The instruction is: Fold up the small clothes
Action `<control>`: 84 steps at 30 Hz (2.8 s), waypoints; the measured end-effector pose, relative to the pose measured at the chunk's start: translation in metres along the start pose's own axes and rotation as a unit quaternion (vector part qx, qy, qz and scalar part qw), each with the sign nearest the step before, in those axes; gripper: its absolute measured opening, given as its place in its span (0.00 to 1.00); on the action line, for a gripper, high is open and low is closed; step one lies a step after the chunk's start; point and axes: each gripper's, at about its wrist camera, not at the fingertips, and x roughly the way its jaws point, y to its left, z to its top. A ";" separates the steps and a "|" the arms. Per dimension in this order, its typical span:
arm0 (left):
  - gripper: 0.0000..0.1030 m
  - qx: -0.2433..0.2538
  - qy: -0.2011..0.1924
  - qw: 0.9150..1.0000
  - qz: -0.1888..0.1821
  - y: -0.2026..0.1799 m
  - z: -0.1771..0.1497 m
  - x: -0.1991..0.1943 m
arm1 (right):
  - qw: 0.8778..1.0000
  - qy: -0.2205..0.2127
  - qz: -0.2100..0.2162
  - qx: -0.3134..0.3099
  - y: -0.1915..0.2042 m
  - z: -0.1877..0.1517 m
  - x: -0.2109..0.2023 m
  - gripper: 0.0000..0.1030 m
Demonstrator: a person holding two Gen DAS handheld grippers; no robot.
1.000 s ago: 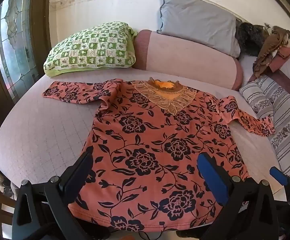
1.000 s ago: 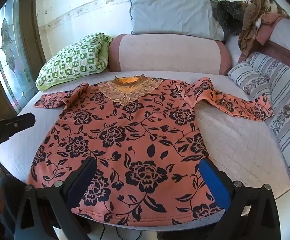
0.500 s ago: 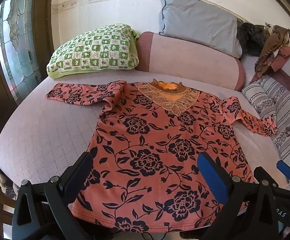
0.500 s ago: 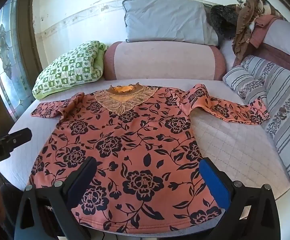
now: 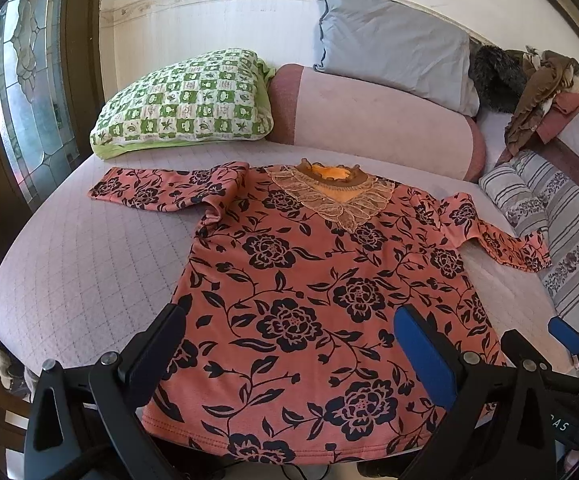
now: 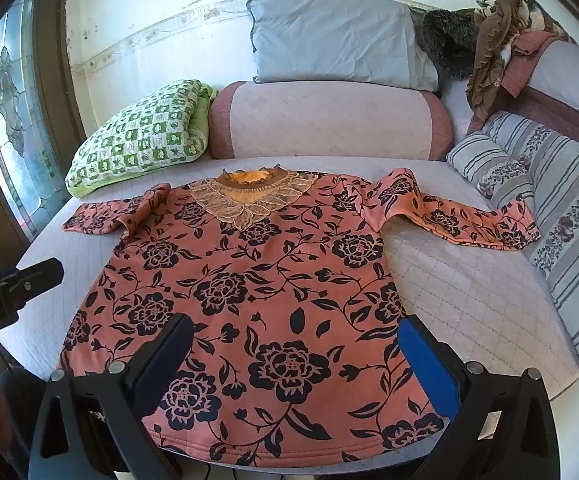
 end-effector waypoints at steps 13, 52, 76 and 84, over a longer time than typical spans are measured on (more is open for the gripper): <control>1.00 0.004 -0.001 1.000 0.000 -0.003 0.000 -0.001 | 1.000 -0.008 0.000 0.002 -0.002 0.004 -0.002 1.00; 1.00 0.004 -0.002 1.000 0.000 -0.003 0.000 -0.004 | 1.000 -0.016 -0.001 0.003 -0.001 0.008 -0.007 1.00; 1.00 0.003 -0.001 1.000 -0.001 -0.001 0.001 -0.006 | 1.000 -0.019 -0.001 0.003 0.000 0.011 -0.009 1.00; 1.00 -0.009 0.009 1.000 -0.001 0.014 -0.001 0.009 | 0.999 -0.008 0.020 0.044 -0.027 0.019 0.001 1.00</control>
